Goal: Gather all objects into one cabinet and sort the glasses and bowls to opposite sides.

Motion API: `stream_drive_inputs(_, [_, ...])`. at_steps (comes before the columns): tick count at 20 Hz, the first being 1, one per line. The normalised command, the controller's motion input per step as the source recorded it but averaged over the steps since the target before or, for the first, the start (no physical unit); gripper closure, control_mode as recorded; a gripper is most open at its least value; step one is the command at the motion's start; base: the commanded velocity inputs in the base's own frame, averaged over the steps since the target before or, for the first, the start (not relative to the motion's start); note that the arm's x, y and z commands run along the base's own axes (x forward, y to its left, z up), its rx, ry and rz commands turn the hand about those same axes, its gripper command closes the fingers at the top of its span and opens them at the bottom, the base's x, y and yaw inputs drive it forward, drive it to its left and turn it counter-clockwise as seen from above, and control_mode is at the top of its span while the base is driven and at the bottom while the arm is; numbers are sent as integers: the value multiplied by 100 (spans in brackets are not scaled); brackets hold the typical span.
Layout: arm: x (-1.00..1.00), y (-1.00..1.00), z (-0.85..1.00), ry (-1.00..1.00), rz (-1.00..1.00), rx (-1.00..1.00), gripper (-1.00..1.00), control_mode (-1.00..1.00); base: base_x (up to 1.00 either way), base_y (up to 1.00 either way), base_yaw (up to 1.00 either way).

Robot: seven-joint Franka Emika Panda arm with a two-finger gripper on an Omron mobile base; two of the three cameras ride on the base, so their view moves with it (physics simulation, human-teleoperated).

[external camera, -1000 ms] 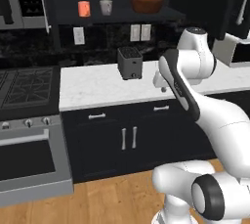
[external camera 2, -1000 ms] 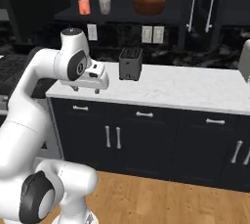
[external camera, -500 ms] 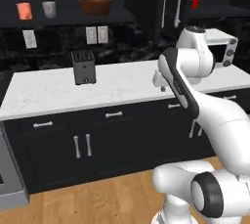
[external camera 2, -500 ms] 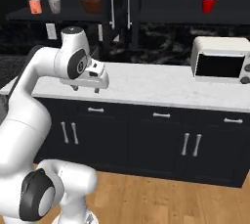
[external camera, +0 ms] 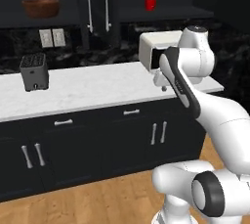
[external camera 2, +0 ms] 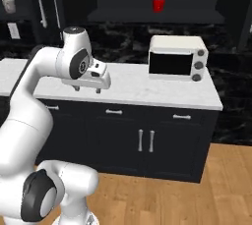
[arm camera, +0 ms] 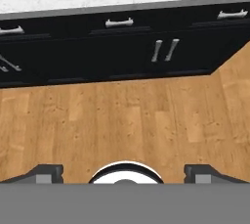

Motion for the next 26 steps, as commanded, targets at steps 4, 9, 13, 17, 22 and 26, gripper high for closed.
stream_drive_inputs(4, [0, 0, 0, 0, 0, 0, -100, 100, 59, -58, 0])
stream_drive_inputs(9, [0, 0, 0, 0, 0, 0, -100, 100, 100, -2, 0])
stream_drive_inputs(13, [0, 0, 0, 0, 0, 0, -100, 100, 100, -13, 0])
stream_drive_inputs(17, [0, 0, 0, 0, 0, 0, -100, 100, 100, -30, 0])
stream_drive_inputs(22, [0, 0, 0, 0, 0, 0, -100, 100, 100, -75, 0])
stream_drive_inputs(26, [0, 0, 0, 0, 0, 0, -100, 100, 100, -77, 0])
